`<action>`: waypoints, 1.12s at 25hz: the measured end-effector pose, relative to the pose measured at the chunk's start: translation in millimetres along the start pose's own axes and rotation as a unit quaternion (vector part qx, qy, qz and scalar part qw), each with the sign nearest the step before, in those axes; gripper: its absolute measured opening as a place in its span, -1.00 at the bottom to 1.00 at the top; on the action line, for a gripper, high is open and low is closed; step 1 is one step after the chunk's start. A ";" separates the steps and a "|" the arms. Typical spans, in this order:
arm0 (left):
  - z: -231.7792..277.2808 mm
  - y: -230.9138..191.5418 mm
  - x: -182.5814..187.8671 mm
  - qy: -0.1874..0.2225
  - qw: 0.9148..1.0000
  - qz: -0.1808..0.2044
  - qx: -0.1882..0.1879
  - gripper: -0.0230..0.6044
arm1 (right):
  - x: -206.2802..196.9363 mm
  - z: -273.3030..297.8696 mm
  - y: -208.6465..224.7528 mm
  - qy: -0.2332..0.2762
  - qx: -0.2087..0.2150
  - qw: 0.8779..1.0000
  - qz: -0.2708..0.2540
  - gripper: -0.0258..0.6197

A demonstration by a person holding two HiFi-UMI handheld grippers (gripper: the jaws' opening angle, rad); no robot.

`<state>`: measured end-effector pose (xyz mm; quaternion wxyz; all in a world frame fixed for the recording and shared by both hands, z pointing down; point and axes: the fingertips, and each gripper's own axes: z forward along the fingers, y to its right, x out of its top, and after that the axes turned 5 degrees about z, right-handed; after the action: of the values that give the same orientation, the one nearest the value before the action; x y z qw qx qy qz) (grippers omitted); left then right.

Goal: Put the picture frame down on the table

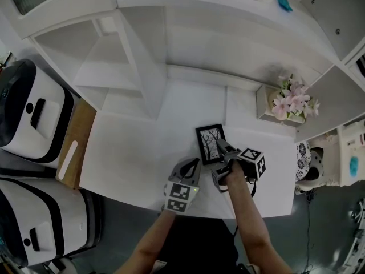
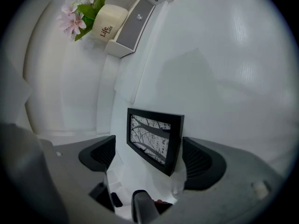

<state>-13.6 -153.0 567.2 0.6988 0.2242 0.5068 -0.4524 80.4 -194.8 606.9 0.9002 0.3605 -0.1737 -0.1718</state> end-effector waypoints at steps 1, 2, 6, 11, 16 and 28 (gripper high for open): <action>-0.2 0.2 -0.1 0.000 1.000 0.000 0.000 -0.89 | -0.3 -0.2 0.2 0.000 0.002 1.000 0.001 0.42; -0.4 0.3 -0.2 0.000 1.000 0.000 -0.001 -0.89 | -0.7 -0.3 0.6 -0.001 0.004 1.000 0.002 0.42; -1.0 0.3 0.6 0.003 1.000 -0.004 0.000 -0.89 | -2.2 -2.2 3.5 -0.004 0.007 1.000 0.000 0.42; -4.9 4.0 4.6 0.006 1.000 -0.006 -0.002 -0.89 | -1.7 -11.3 2.3 -0.003 0.026 1.000 -0.011 0.42; -11.4 12.6 4.2 0.005 1.000 -0.008 -0.007 -0.89 | -5.4 -33.1 -8.0 -0.003 0.060 0.997 -0.057 0.42; -35.9 34.9 40.1 0.030 0.999 -0.005 -0.018 -0.89 | -19.7 -95.7 -25.6 0.015 0.137 0.970 -0.199 0.41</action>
<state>1.4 -124.5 511.8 0.6848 0.2224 0.5367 -0.4400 100.2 -147.3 519.9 0.7924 0.5105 -0.1066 -0.3164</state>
